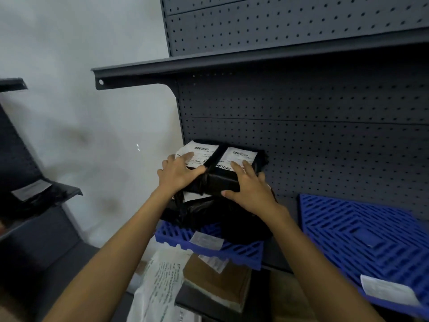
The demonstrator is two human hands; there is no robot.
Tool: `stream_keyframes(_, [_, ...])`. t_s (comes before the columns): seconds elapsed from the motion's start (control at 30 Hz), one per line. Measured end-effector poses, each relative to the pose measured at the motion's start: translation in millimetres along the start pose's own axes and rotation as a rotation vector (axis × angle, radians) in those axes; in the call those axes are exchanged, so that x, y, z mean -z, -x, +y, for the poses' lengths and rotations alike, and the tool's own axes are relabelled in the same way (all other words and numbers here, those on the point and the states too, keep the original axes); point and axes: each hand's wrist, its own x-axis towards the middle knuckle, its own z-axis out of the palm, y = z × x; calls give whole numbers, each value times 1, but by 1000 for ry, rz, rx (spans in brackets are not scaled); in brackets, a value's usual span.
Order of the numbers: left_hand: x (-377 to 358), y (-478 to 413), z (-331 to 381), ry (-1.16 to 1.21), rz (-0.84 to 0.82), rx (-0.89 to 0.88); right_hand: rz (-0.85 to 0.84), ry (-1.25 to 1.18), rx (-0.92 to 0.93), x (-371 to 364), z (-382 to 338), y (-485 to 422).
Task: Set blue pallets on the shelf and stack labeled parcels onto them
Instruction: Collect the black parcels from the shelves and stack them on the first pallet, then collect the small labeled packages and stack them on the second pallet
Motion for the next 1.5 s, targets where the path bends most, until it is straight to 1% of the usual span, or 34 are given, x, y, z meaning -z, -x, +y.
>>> stream_keyframes(0.1, [5,-4,-6,33,-30,-62,85,-64,-2,-4,-2,8])
stream_keyframes(0.23, [9,8,-8,25,-36,-157,223,-43,25,0,-1,33])
stream_keyframes(0.3, [11,19,-6,9,-8,-237,250,-30,6,3,4,50])
stream_keyframes(0.37, [16,32,0,-22,47,-367,232,41,-40,5,11,68])
stream_keyframes(0.47, [21,52,15,39,75,-574,172,163,-112,10,21,97])
stream_keyframes(0.53, [22,66,30,59,30,-656,164,221,-145,15,28,116])
stream_keyframes(0.67, [11,98,64,-27,-72,-833,170,321,-205,27,43,155])
stream_keyframes(0.77, [-5,121,91,-61,-125,-944,178,340,-268,40,60,185])
stream_keyframes(0.93, [-40,161,148,-113,-197,-1081,188,393,-384,68,99,243])
stream_keyframes(1.13, [-89,237,243,-147,-296,-1228,220,476,-615,101,162,347])
stream_keyframes(1.3, [-130,336,330,-133,-365,-1371,239,512,-777,136,220,464])
stream_keyframes(1.5, [-166,479,438,-90,-437,-1553,226,570,-973,183,283,622])
